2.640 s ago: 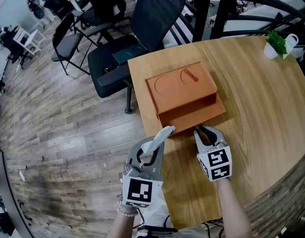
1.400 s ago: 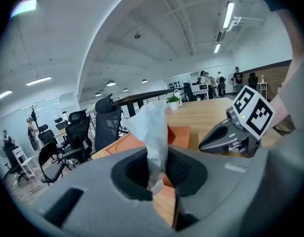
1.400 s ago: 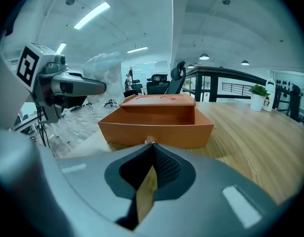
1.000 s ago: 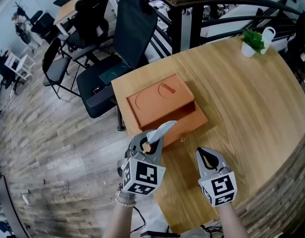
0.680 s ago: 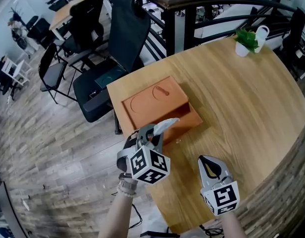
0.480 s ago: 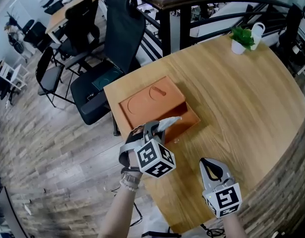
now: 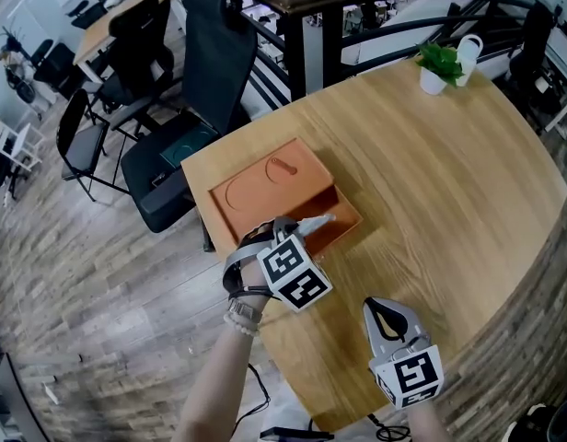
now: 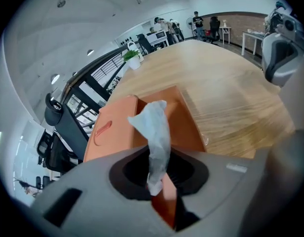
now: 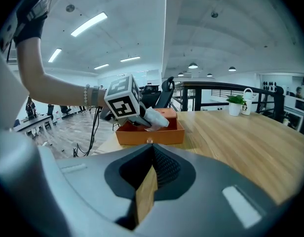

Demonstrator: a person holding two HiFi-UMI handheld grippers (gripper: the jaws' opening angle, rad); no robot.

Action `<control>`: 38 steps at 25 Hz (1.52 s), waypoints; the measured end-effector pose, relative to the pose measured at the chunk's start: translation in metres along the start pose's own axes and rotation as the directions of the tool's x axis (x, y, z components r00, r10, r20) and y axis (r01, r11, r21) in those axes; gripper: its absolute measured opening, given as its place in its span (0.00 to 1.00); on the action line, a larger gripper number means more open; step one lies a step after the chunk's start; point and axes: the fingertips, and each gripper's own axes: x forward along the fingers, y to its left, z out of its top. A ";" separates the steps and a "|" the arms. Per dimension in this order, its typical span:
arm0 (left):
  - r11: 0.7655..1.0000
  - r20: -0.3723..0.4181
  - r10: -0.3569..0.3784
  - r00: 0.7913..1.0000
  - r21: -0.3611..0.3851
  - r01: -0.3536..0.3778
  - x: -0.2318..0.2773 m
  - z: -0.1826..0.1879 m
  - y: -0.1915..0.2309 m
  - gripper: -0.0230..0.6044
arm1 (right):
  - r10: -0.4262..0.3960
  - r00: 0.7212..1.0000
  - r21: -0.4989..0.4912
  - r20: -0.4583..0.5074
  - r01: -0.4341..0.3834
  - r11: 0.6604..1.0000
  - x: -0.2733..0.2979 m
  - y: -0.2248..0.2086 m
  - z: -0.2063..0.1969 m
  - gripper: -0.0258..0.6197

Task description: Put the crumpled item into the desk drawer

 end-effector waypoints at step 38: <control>0.876 0.445 0.233 0.864 -0.483 0.012 -0.172 0.004 -0.051 0.04 | 0.039 0.990 -0.080 0.138 -0.028 0.996 -0.077 0.015 0.044 0.03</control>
